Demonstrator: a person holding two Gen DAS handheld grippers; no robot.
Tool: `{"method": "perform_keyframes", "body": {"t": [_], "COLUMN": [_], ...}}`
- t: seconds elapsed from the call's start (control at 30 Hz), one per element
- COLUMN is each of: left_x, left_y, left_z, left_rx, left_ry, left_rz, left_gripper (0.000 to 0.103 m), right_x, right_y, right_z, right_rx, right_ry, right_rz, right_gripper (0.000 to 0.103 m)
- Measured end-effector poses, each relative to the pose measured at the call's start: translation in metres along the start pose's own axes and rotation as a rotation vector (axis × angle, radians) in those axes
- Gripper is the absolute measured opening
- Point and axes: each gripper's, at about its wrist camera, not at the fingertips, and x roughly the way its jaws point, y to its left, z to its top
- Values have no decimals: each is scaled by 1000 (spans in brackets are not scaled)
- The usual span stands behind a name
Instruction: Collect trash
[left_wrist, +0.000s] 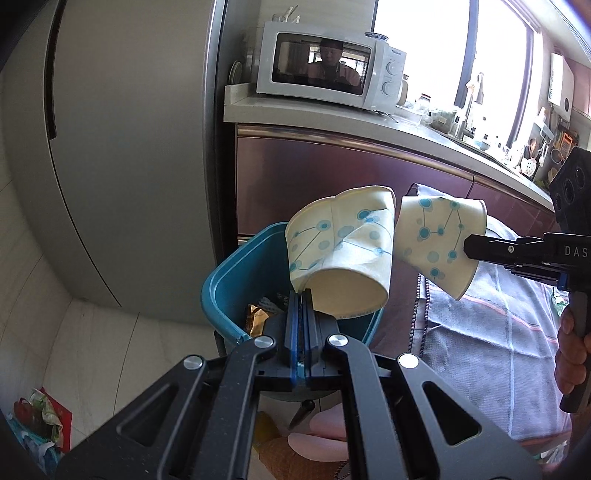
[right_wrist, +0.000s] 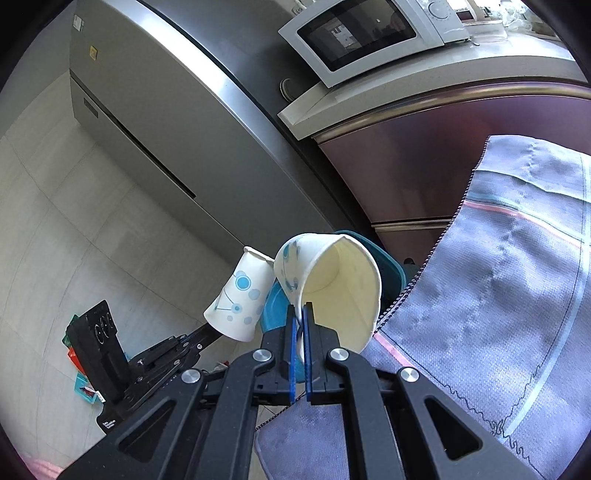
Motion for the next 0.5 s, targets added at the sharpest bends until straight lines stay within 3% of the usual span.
{"method": "perform_keyframes", "body": {"t": [0.5], "left_x": [32], "left_y": [5], "left_z": [-2], "left_rx": [-9], "left_ry": [48], "left_rz": [39], "left_gripper": [2], "right_x": [28], "right_y": [-3], "right_z": [9], "right_rx": [5], "right_ry": [46], "right_rz": [-49], "right_gripper": [2]}}
